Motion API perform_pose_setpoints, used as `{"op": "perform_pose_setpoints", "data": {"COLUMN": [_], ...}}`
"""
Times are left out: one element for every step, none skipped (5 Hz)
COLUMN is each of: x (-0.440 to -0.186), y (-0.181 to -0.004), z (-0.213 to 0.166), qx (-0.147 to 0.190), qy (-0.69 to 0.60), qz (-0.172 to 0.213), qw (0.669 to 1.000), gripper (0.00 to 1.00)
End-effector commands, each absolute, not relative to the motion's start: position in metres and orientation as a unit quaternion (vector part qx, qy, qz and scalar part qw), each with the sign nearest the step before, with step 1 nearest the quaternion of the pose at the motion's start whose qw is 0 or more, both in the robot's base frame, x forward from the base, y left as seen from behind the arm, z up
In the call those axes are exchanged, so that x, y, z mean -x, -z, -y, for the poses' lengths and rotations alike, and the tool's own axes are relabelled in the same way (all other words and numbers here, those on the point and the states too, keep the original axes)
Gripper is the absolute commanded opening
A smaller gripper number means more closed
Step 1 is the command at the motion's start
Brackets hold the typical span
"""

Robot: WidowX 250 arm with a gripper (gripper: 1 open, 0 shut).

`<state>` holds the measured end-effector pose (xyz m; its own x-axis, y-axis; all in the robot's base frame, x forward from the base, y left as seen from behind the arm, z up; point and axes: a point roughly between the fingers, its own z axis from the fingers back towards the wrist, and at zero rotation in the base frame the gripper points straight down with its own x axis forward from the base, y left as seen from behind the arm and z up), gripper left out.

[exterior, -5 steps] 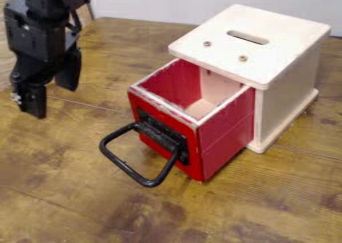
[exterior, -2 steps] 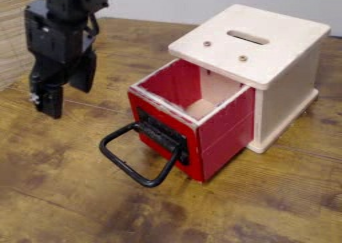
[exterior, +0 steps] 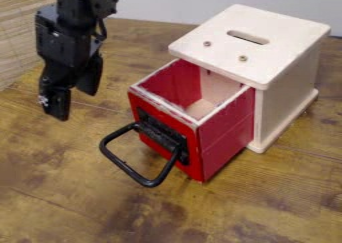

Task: Open the drawer

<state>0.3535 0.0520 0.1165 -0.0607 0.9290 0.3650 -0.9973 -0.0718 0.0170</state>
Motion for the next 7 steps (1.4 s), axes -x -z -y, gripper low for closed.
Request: {"op": "perform_pose_setpoints", "data": {"x": [-0.364, -0.366, -0.367, -0.369, -0.371, -0.374, -0.376], "y": [-0.134, -0.130, -0.126, -0.122, -0.118, -0.115, -0.112], "z": [-0.043, -0.042, -0.041, -0.040, -0.039, -0.039, -0.039], "qx": [-0.122, -0.122, -0.122, -0.121, -0.119, -0.118, -0.115], "qy": [-0.711, -0.710, -0.710, -0.709, -0.709, -0.709, -0.710], "qz": [0.144, 0.139, 0.135, 0.132, 0.129, 0.127, 0.124], "qw": [0.677, 0.679, 0.680, 0.682, 0.682, 0.683, 0.684], "gripper": [1.00, 1.00, 1.00, 1.00, 1.00, 1.00, 1.00]}}
